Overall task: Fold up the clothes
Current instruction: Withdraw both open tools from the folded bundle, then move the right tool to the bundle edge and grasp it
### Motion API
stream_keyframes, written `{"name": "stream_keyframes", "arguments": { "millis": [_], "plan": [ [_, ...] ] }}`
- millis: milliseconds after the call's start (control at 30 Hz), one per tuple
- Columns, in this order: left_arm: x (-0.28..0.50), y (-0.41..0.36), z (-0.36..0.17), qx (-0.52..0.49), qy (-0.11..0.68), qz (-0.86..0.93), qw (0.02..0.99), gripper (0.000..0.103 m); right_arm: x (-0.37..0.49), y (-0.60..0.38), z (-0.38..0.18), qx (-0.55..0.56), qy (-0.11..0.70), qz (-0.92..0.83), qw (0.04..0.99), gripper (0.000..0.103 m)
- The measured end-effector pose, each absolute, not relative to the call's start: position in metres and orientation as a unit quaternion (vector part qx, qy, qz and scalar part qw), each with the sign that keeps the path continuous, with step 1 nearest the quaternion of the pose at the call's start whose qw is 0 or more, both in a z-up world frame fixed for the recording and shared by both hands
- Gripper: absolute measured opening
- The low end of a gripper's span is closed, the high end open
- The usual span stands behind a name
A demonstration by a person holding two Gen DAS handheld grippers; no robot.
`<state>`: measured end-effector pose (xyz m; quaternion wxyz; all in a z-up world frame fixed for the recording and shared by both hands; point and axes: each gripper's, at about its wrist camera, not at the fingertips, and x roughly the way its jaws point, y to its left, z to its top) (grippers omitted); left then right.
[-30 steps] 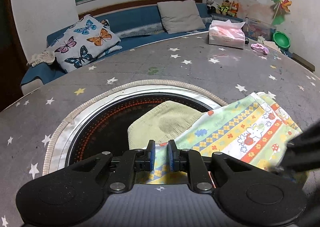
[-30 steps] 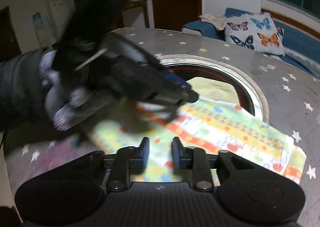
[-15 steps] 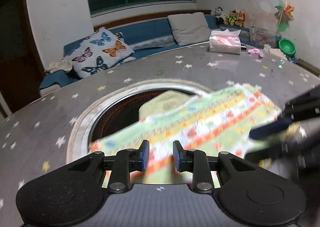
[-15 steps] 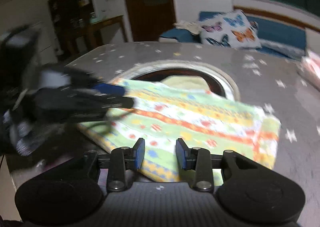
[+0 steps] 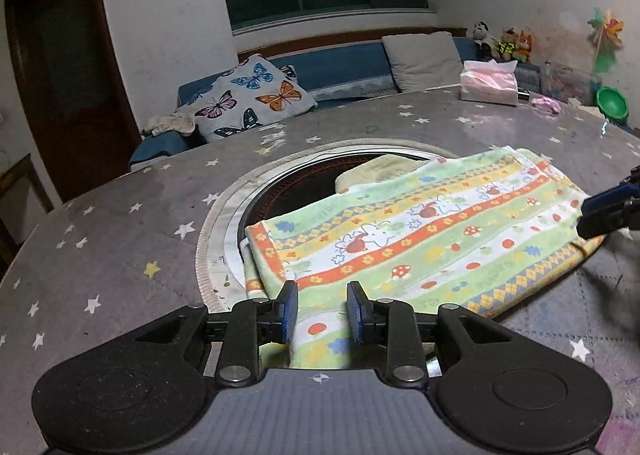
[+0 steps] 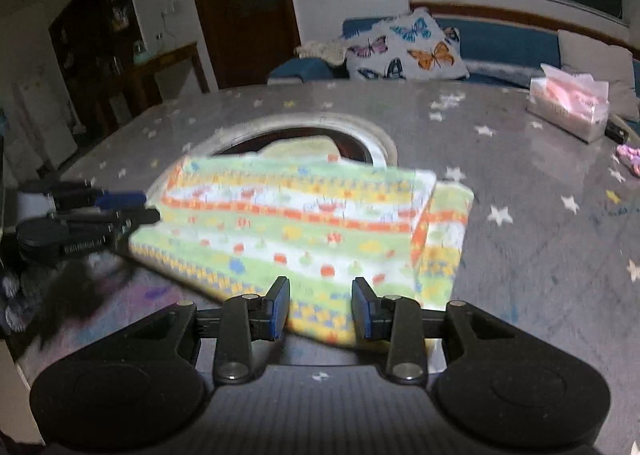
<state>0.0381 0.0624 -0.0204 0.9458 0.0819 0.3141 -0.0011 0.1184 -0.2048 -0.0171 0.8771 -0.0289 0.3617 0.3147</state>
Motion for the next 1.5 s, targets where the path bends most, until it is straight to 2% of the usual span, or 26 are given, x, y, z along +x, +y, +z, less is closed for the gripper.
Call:
{"name": "stream_keyframes", "arguments": {
  "millis": [133,233,600,967,1200,1500],
  "plan": [
    [0.039,0.068,-0.026,0.071,0.325,0.005,0.943,0.034,0.129,-0.205,-0.029,-0.024,0.374,0.299,0.878,0.034],
    [0.039,0.073,-0.023,0.063,0.326,0.008,0.943,0.043,0.130,-0.214,-0.028,-0.010,0.376,0.299,0.877,0.033],
    [0.078,0.097,-0.019,0.043,0.343,0.049,0.937,0.048,0.153,-0.209,-0.029,-0.007,0.385,0.296,0.874,0.035],
    [0.109,0.104,-0.011,0.052,0.338,0.067,0.937,0.047,0.193,-0.192,-0.018,-0.015,0.358,0.299,0.885,0.035],
    [0.121,0.117,-0.018,0.056,0.351,0.083,0.931,0.048,0.220,-0.194,-0.031,-0.014,0.372,0.265,0.889,0.034],
    [0.149,0.080,-0.009,0.063,0.347,0.028,0.935,0.047,0.228,-0.161,-0.018,-0.022,0.357,0.304,0.883,0.034]
  ]
}}
